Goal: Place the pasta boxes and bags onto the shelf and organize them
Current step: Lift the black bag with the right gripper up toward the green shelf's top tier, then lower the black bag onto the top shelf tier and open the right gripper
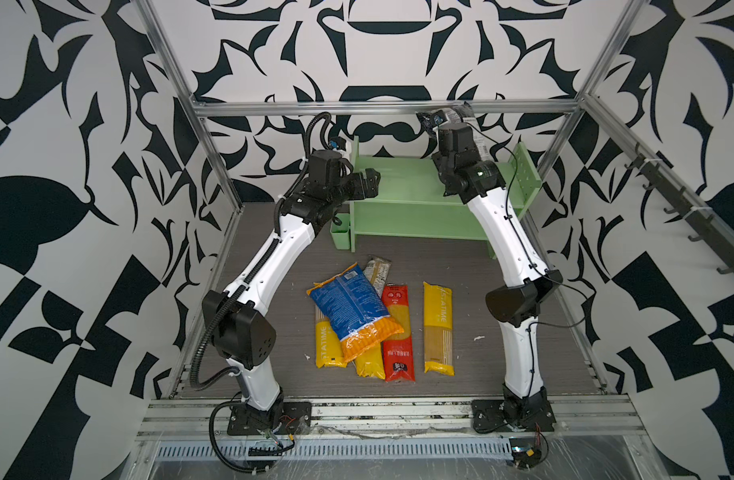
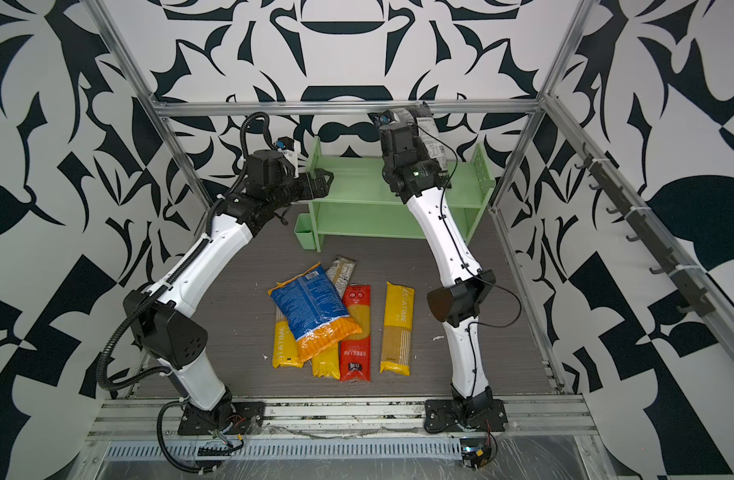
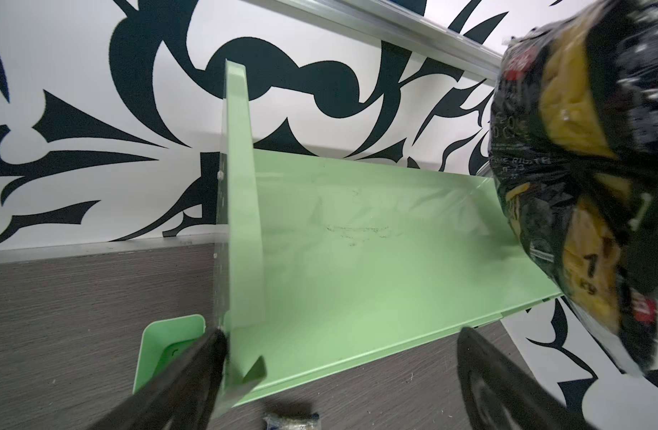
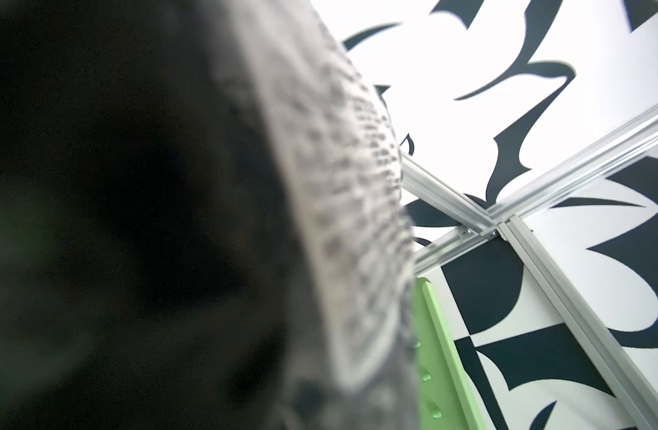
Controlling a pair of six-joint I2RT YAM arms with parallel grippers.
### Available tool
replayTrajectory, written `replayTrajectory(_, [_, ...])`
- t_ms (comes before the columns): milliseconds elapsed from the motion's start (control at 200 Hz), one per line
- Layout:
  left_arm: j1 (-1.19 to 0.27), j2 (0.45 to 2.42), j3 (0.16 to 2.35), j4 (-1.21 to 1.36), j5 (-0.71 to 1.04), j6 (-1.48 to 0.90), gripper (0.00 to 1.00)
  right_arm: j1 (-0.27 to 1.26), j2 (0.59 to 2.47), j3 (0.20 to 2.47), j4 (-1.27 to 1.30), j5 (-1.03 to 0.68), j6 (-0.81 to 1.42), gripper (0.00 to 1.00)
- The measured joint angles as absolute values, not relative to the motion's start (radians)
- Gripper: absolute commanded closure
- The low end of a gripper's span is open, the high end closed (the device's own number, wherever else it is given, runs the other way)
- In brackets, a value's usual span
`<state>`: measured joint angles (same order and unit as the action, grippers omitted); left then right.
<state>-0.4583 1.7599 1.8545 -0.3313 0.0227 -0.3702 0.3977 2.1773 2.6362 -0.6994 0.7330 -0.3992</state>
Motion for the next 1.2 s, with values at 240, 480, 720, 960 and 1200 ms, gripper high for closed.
replayTrajectory(240, [-0.458,1.76,1.855,-0.331,0.022,-0.366,0.01,0.346,2.236,2.649,-0.662,0.839,-0.459,1.0])
replayTrajectory(480, [-0.459,1.76,1.855,-0.333,0.024,-0.365,0.01,0.332,2.238,2.649,-0.67,0.873,-0.445,1.0])
replayTrajectory(720, [-0.46,1.76,1.852,-0.334,0.024,-0.365,0.01,0.336,2.238,2.649,-0.731,0.877,-0.406,0.83])
replayTrajectory(960, [-0.463,1.758,1.816,-0.336,0.025,-0.367,0.01,0.336,2.238,2.654,-0.82,0.838,-0.293,0.63])
replayTrajectory(1200, [-0.466,1.742,1.784,-0.349,0.023,-0.369,0.01,0.321,2.238,2.714,-0.93,0.786,-0.174,0.05])
